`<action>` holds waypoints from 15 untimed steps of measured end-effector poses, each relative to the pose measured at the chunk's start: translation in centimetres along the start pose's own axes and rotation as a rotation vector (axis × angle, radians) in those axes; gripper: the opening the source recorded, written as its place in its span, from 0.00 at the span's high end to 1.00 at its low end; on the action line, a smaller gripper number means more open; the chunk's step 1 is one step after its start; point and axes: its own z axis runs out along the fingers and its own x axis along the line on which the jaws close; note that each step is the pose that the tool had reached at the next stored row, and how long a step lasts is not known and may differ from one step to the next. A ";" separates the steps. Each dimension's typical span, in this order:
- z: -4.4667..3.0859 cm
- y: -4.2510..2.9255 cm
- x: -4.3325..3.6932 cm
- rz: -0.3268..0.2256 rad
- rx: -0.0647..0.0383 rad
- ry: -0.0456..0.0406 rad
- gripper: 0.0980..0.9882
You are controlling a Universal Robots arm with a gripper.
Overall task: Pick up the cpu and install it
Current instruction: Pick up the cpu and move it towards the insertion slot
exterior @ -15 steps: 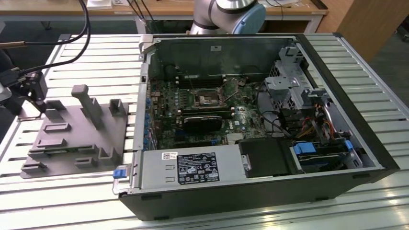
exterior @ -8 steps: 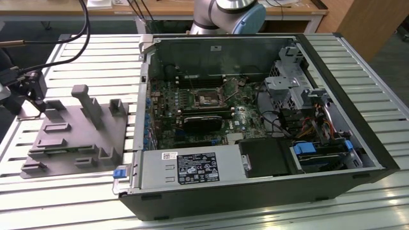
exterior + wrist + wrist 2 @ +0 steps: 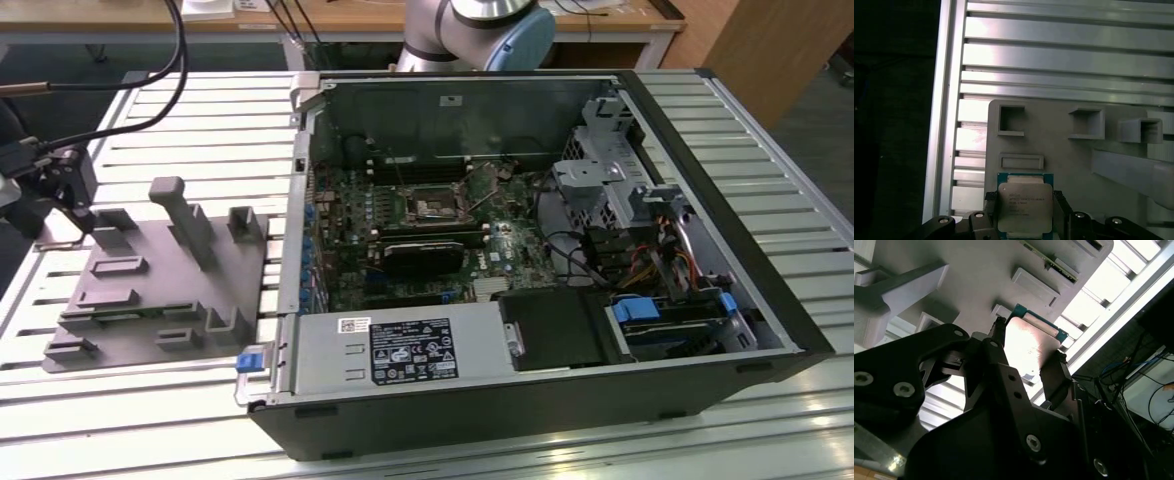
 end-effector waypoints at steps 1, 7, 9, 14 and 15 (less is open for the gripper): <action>-0.02 0.00 0.00 0.000 0.000 -0.0001 0.52; -0.36 0.03 0.00 0.000 0.000 0.0000 0.52; -0.64 0.05 -0.01 0.000 0.000 0.0000 0.52; -1.49 0.14 -0.01 0.000 0.000 0.0000 0.52; -1.70 0.15 -0.02 0.000 0.000 0.0000 0.52</action>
